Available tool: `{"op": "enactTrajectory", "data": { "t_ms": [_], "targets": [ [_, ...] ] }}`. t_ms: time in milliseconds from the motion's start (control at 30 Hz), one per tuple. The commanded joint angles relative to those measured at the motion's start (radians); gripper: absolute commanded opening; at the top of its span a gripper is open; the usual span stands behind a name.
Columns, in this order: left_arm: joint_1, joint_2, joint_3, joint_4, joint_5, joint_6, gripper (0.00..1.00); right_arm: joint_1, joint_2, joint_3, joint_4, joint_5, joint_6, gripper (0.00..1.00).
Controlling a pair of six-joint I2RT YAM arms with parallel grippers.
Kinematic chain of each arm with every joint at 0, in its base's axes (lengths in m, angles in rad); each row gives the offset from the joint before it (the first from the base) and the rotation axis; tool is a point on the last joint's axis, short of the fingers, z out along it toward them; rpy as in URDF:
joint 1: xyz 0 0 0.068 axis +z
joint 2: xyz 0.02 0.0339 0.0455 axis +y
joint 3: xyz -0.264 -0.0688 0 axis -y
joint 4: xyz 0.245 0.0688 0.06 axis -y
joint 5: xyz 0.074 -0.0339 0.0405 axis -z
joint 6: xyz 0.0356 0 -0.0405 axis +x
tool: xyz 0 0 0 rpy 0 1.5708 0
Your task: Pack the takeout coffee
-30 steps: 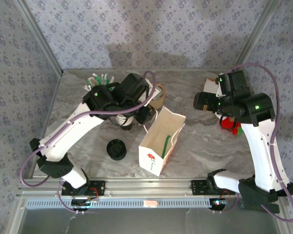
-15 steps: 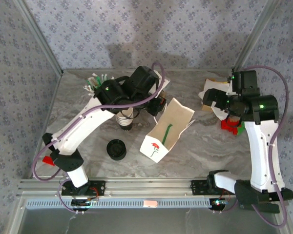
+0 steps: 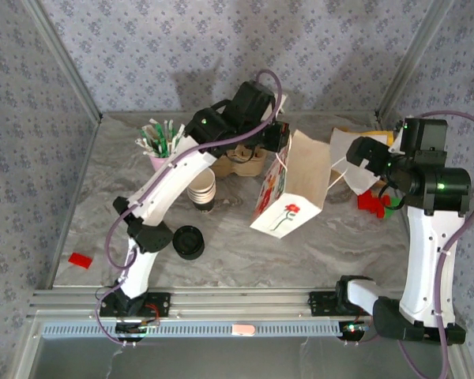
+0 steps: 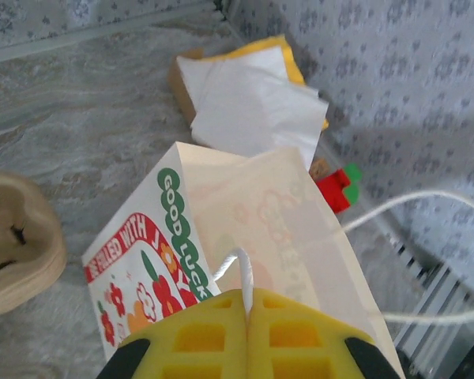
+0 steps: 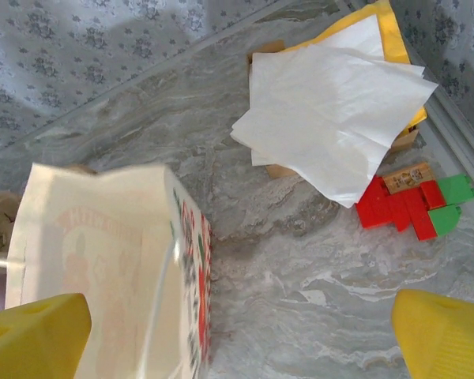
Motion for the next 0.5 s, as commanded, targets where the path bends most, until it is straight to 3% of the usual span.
{"op": "enactTrajectory", "data": {
  "t_ms": [0,233,467],
  "targets": [
    [0.036,0.041,0.08,0.068,0.054,-0.098,0.0,-0.013,-0.013,0.022,0.01,-0.023,0.019,1.0],
    [0.112,0.114,0.081,0.174,0.106,-0.246,0.0,-0.017,-0.03,0.017,0.043,-0.059,0.07,1.0],
    [0.142,0.134,0.08,0.172,0.119,-0.256,0.0,-0.018,-0.043,-0.009,0.067,-0.081,0.084,1.0]
  ]
}}
